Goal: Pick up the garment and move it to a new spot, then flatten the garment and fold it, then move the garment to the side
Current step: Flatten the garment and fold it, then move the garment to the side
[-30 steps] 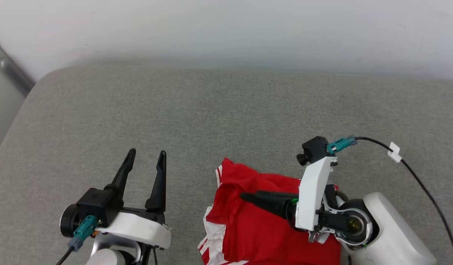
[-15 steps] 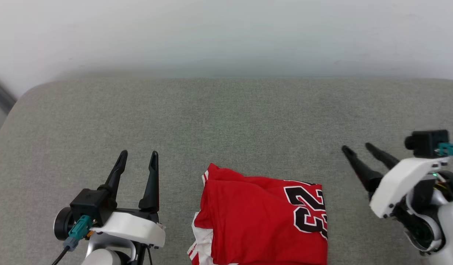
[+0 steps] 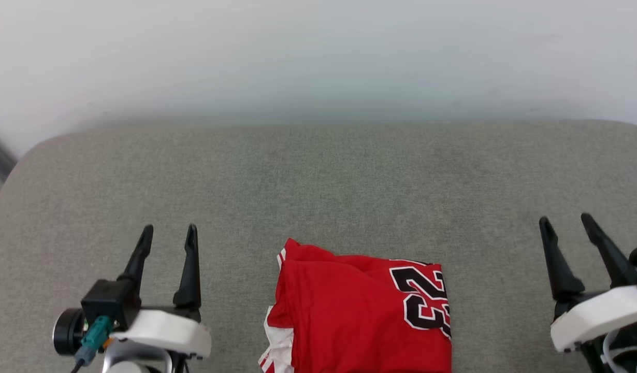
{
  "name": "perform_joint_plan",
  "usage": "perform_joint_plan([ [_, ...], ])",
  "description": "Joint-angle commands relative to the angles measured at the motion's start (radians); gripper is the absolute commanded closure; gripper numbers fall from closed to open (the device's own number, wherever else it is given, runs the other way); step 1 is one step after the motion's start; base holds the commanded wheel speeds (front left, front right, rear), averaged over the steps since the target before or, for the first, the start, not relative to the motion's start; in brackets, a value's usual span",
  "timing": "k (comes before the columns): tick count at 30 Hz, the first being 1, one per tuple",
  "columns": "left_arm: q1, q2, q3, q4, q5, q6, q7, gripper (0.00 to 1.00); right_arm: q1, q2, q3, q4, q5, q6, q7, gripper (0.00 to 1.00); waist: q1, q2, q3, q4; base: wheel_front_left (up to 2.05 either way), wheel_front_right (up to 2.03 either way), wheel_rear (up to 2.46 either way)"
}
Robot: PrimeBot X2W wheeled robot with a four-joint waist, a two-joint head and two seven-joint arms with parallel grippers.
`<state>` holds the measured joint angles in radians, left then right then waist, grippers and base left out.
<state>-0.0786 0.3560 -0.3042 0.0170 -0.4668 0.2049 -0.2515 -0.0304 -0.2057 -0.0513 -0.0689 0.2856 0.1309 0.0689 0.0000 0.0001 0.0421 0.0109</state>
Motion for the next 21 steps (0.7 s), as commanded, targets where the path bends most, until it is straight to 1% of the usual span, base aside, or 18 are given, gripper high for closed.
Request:
perform_joint_plan([
  [1,0.025,0.005,0.0,0.012,0.009,-0.007,-0.007,0.0,0.032,0.009,0.006,-0.016,-0.013,0.0,-0.013,0.0,0.0,-0.0001,-0.013,-0.004,0.0,0.0,0.0],
  [3,0.036,0.008,-0.002,0.024,0.013,-0.013,-0.008,0.0,0.055,0.007,0.01,-0.019,-0.022,0.0,-0.017,0.0,0.0,-0.0001,-0.024,-0.006,0.0,0.0,0.0],
  [8,0.067,-0.003,-0.004,0.053,0.009,-0.024,-0.012,0.0,0.114,0.031,0.014,-0.046,-0.042,0.0,-0.022,0.0,0.0,-0.0001,-0.045,-0.013,0.0,0.0,0.0],
  [15,0.072,-0.013,0.007,0.068,0.008,-0.031,-0.014,0.0,0.137,0.044,0.018,-0.07,-0.052,0.0,-0.012,0.0,0.0,-0.0001,-0.047,-0.025,0.0,0.0,0.0],
  [21,0.05,-0.018,0.021,0.077,0.009,-0.046,-0.015,0.0,0.133,0.054,0.018,-0.082,-0.049,0.0,-0.002,0.0,0.0,-0.0001,-0.04,-0.031,0.0,0.0,0.0],
])
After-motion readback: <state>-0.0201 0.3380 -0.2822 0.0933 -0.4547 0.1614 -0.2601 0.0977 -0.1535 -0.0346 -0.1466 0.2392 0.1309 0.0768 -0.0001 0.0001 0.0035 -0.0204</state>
